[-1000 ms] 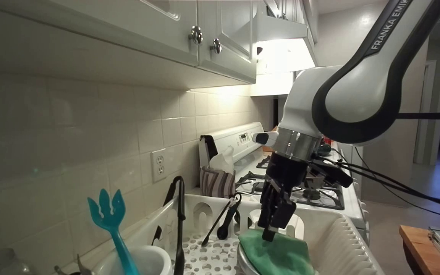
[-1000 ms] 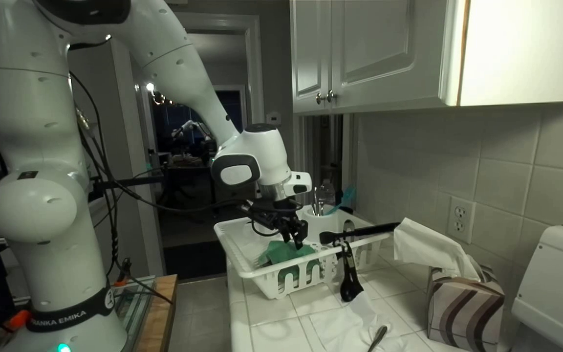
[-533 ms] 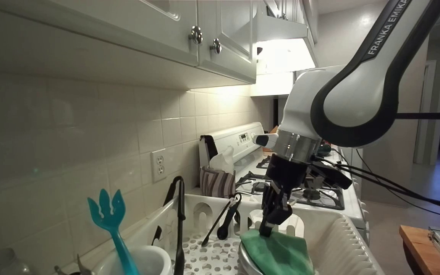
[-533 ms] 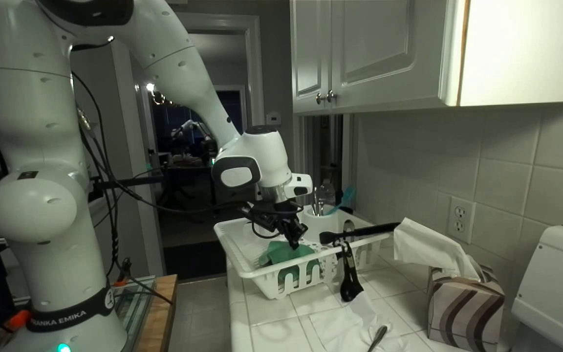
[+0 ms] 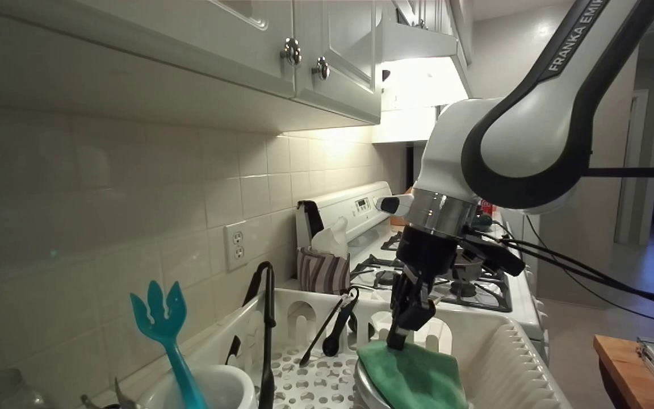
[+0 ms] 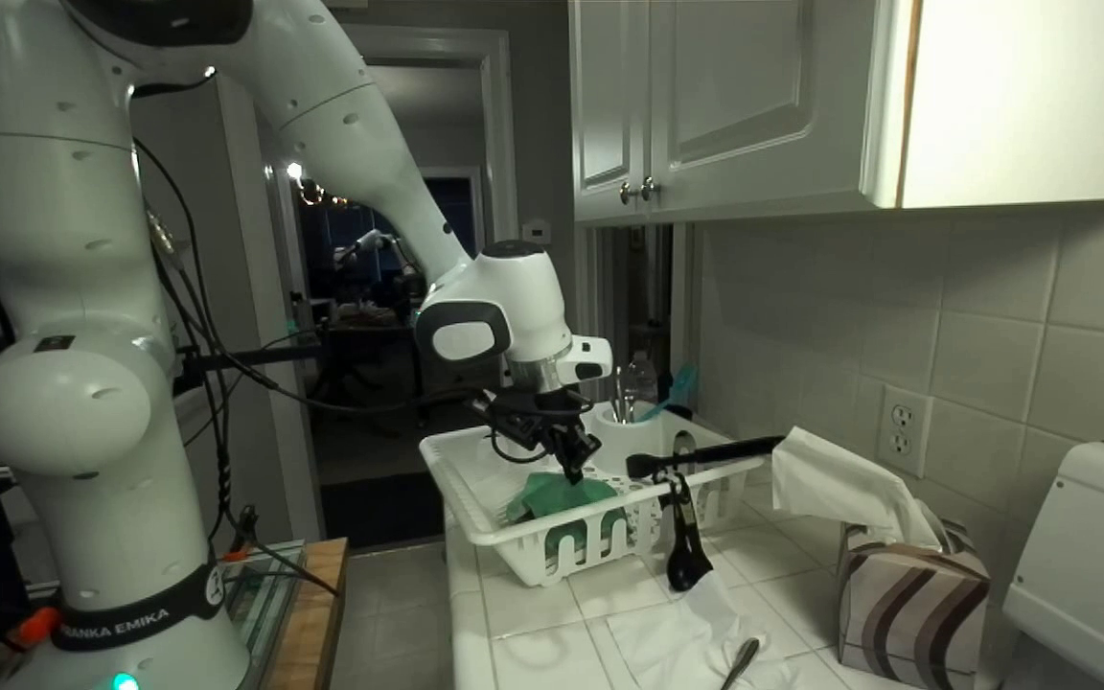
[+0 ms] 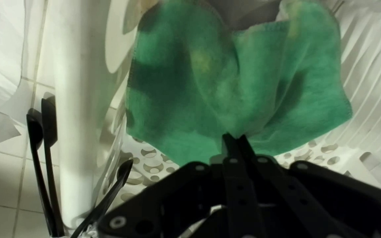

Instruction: Use the green towel to remove the lid from the silver pot and place it on the dishrack then place the towel on the countertop.

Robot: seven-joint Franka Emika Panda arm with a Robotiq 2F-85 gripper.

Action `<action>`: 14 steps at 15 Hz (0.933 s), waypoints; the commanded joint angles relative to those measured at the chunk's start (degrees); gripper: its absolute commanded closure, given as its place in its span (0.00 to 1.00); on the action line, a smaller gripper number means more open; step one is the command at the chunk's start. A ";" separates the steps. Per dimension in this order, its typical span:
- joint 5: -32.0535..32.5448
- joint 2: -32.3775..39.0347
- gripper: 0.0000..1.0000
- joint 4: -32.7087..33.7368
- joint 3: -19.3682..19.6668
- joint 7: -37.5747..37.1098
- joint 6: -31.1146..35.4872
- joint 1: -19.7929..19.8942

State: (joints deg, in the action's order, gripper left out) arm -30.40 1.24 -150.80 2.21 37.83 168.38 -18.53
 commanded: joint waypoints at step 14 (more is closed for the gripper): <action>-2.88 -18.10 1.00 4.35 3.51 -2.70 -28.85 8.56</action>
State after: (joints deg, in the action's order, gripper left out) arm -32.00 -13.62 -147.23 4.93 36.14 144.03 -11.26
